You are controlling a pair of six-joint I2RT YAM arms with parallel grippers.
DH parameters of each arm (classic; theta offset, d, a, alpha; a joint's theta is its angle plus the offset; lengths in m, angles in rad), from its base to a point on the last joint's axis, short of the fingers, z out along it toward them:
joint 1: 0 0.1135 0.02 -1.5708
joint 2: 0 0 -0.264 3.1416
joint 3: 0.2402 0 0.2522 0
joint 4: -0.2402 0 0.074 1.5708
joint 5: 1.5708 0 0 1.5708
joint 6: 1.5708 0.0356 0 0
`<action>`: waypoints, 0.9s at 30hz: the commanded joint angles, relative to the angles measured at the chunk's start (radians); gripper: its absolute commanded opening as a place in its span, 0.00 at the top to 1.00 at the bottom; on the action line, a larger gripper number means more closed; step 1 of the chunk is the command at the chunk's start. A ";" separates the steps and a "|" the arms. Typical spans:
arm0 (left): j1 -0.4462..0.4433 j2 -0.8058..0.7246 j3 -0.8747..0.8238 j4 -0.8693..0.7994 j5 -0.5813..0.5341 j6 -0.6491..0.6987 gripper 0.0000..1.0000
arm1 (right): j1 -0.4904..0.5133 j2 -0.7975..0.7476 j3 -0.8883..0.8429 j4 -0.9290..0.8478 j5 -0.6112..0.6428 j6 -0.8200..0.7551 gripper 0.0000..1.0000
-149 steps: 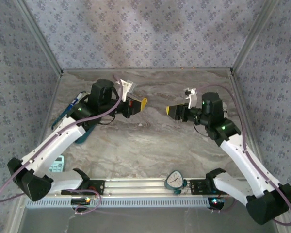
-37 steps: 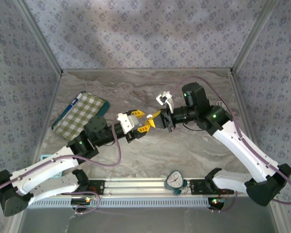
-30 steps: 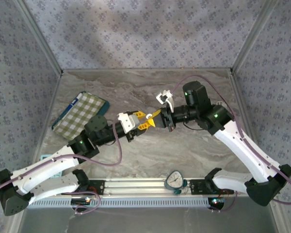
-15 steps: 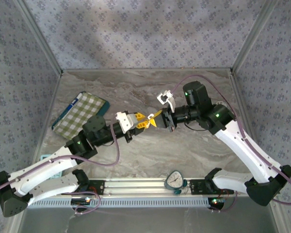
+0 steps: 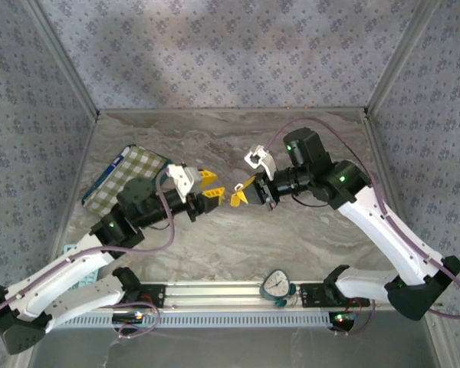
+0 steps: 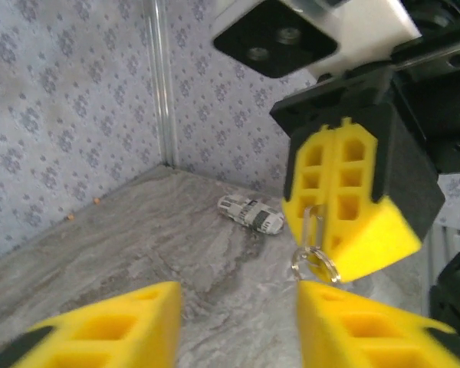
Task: Remove the keys from the keyring
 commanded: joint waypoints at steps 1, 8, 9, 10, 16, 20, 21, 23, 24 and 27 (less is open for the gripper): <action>0.078 0.025 0.099 -0.080 0.268 -0.102 0.67 | 0.010 -0.030 -0.003 0.002 -0.054 -0.076 1.00; 0.100 0.121 0.209 -0.153 0.481 -0.121 0.61 | 0.010 -0.014 0.011 -0.007 -0.097 -0.107 1.00; 0.100 0.132 0.222 -0.167 0.490 -0.116 0.61 | 0.009 -0.011 0.016 -0.010 -0.099 -0.107 1.00; 0.101 0.141 0.231 -0.177 0.501 -0.110 0.61 | 0.011 -0.009 0.015 -0.010 -0.096 -0.106 1.00; 0.100 0.190 0.269 -0.202 0.574 -0.105 0.65 | 0.012 -0.010 0.019 -0.014 -0.093 -0.102 1.00; 0.100 0.207 0.278 -0.197 0.585 -0.104 0.64 | 0.013 -0.010 0.019 -0.016 -0.096 -0.103 1.00; 0.100 0.211 0.282 -0.194 0.589 -0.106 0.64 | 0.012 -0.008 0.017 -0.018 -0.097 -0.104 1.00; 0.099 0.218 0.289 -0.192 0.599 -0.106 0.65 | 0.014 -0.005 0.020 -0.023 -0.099 -0.106 1.00; 0.098 0.224 0.294 -0.194 0.601 -0.106 0.65 | 0.015 -0.003 0.019 -0.024 -0.099 -0.107 1.00; 0.095 0.241 0.306 -0.195 0.613 -0.107 0.65 | 0.015 0.000 0.023 -0.021 -0.103 -0.107 1.00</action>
